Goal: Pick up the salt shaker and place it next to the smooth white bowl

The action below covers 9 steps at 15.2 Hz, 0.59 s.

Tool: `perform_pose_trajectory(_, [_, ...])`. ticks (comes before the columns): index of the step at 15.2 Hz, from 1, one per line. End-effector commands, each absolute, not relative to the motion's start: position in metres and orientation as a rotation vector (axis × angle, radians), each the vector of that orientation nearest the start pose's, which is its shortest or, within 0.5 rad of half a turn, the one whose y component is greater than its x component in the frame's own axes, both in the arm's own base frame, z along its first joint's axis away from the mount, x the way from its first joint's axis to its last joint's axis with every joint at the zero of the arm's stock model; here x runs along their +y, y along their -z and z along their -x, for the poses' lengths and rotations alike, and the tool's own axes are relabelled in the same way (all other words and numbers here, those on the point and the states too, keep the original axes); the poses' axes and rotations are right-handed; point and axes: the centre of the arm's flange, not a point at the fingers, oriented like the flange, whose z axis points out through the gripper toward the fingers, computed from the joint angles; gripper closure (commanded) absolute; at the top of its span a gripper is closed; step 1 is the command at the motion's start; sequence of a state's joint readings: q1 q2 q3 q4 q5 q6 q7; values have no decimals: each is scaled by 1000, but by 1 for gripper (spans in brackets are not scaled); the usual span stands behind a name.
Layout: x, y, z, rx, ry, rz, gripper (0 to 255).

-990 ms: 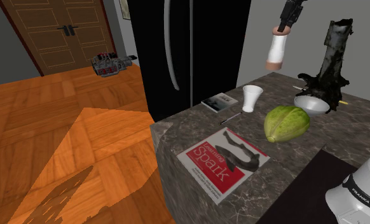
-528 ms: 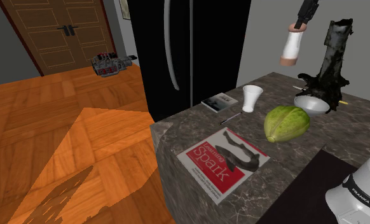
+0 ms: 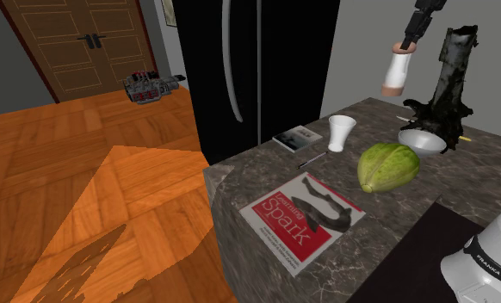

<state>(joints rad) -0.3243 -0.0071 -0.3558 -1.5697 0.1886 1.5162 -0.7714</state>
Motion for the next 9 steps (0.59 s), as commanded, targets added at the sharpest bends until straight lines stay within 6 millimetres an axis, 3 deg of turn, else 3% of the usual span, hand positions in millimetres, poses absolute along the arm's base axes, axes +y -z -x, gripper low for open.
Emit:
perform_pose_trajectory(1, [-328,-615,-437,-144,137,2961,255])
perform_pose_trajectory(9, [-328,-572,-437,-144,137,2961,255])
